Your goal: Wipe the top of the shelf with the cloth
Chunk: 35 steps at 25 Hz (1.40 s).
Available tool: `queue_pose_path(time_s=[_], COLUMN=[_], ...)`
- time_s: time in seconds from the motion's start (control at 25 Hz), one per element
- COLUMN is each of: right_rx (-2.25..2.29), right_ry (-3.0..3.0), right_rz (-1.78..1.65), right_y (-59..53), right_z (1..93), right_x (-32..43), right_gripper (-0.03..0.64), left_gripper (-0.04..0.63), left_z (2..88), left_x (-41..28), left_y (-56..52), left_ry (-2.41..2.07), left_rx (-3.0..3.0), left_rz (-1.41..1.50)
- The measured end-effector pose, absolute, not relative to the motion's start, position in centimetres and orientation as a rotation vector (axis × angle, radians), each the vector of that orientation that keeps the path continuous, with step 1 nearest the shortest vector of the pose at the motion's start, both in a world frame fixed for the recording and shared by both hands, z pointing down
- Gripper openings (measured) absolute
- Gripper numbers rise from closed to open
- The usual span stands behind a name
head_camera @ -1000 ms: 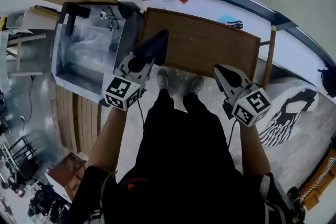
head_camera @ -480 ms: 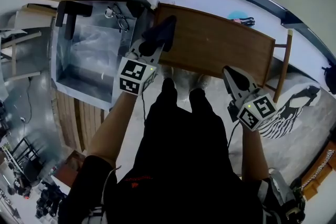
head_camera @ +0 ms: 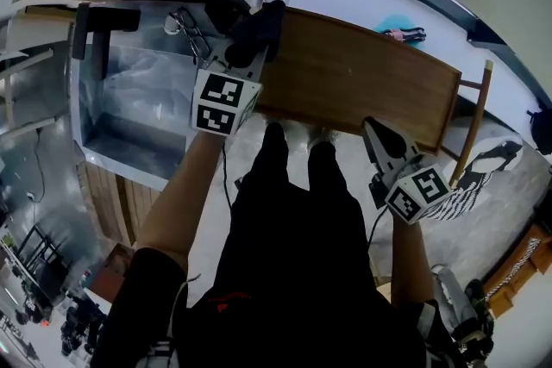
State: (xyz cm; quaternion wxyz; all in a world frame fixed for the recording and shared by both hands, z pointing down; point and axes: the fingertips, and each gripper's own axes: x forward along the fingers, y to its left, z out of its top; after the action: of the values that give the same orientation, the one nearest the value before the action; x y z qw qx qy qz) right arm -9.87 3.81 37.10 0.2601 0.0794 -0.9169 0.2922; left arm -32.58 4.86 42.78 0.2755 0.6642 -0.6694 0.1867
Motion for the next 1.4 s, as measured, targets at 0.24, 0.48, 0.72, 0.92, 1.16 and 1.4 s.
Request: queue_pose_path(time_s=[0.24,0.48,0.72,0.92,1.16,1.4], right_rx=[0.215,0.215,0.215,0.230,0.245,0.259], right_ry=[-2.444,-2.417,-2.380,-2.366,-2.355,-2.347], right_rz=[0.821,0.841,0.871,0.891,0.907,0.931], right_y=[3.2,2.6,2.5,2.1,2.0,1.9], right_z=[39.0,40.4,41.9,42.7,43.3,43.8], right_x=[-9.4,-8.4,-6.8,-5.8,-4.7,-3.6], right_gripper=[0.006,0.006,0.006,0.006,0.006,0.006], left_gripper=[0.037,0.037,0.037,0.037,0.038,0.038], left_z=[44.8,47.9,52.0,55.4,57.2,59.0], left_x=[-33.4,-33.3,-32.7,-31.1,-29.8,-28.6], left_y=[2.8,1.5,1.0,0.9,0.8,0.5], left_ry=[-1.824,-1.841,-1.799,-1.712,-1.641,-1.585], left_rx=[1.763,1.722,1.706,1.726,1.732,1.728], left_rz=[0.635,0.815,0.944,1.022,1.025,1.032])
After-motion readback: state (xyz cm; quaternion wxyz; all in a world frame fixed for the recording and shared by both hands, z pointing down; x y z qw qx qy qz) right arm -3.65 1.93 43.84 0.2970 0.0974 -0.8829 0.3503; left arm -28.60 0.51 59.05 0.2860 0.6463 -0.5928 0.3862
